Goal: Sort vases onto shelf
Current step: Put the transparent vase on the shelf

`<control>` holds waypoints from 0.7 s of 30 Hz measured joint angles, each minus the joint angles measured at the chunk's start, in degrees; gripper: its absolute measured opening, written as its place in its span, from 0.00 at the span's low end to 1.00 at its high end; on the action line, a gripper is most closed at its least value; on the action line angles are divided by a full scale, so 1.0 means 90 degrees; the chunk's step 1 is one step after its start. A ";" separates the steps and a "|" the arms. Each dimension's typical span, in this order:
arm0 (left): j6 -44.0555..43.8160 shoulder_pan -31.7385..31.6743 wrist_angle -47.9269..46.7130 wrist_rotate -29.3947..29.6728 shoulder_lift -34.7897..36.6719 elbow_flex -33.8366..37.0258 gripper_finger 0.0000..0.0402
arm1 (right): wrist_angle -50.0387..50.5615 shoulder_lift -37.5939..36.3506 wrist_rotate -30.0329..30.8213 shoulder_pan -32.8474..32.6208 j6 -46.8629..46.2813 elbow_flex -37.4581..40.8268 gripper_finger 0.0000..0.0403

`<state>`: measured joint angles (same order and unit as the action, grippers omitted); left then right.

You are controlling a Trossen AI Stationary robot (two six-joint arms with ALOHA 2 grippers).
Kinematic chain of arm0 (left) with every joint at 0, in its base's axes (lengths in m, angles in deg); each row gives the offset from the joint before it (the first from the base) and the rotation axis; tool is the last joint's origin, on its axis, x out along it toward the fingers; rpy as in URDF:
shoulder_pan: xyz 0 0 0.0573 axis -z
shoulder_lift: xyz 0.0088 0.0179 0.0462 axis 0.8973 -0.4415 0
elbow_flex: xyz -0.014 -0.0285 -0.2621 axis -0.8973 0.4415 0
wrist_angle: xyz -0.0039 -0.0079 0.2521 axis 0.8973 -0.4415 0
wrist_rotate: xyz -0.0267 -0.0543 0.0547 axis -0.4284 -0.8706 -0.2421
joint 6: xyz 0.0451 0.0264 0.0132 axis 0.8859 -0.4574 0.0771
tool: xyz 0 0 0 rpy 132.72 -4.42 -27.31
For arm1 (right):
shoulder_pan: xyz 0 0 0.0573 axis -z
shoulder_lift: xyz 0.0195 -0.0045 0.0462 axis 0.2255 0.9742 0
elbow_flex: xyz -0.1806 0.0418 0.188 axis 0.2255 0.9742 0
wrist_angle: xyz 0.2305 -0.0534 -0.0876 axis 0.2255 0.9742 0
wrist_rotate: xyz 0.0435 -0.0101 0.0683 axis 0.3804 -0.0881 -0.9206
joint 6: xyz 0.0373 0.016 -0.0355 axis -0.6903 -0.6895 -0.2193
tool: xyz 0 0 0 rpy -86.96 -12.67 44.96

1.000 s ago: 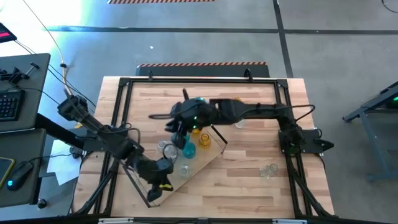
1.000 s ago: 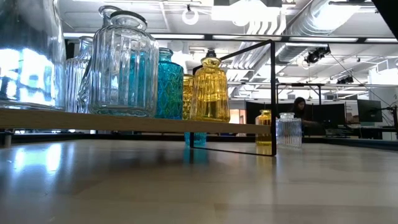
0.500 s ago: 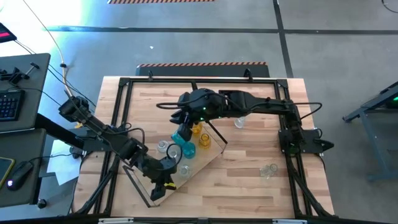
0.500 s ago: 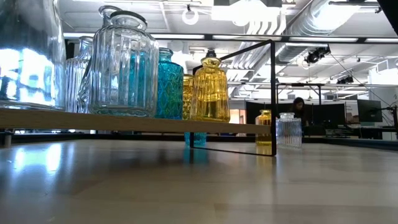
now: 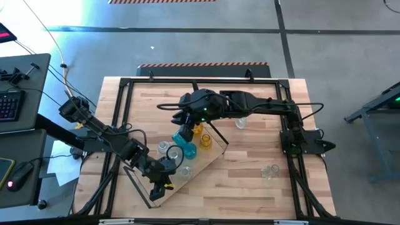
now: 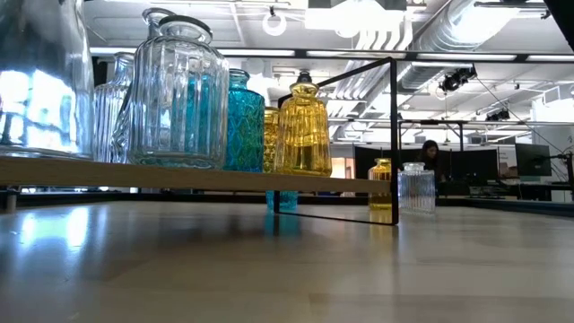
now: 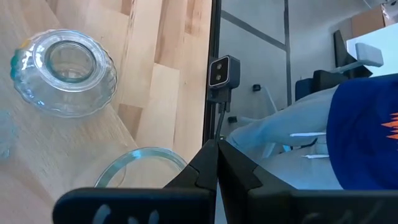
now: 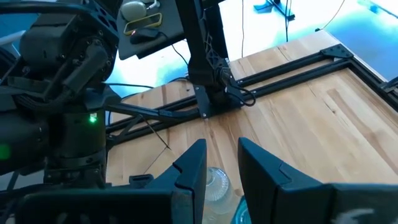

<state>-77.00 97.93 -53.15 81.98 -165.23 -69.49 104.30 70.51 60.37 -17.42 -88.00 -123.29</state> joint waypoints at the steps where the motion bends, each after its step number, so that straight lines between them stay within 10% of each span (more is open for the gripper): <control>1: -0.0002 0.0000 -0.0008 0.0002 -0.0002 0.0000 0.00 | 0.0027 0.0000 0.0000 0.0000 0.0010 0.0000 0.18; 21: -0.0416 0.0000 -0.1167 0.0110 0.0325 0.0024 0.00 | 0.0423 0.0012 -0.0001 -0.0012 0.0133 0.0000 0.18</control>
<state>-80.74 97.93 -63.65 82.97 -162.31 -69.27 108.10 70.62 60.37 -17.52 -86.80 -123.29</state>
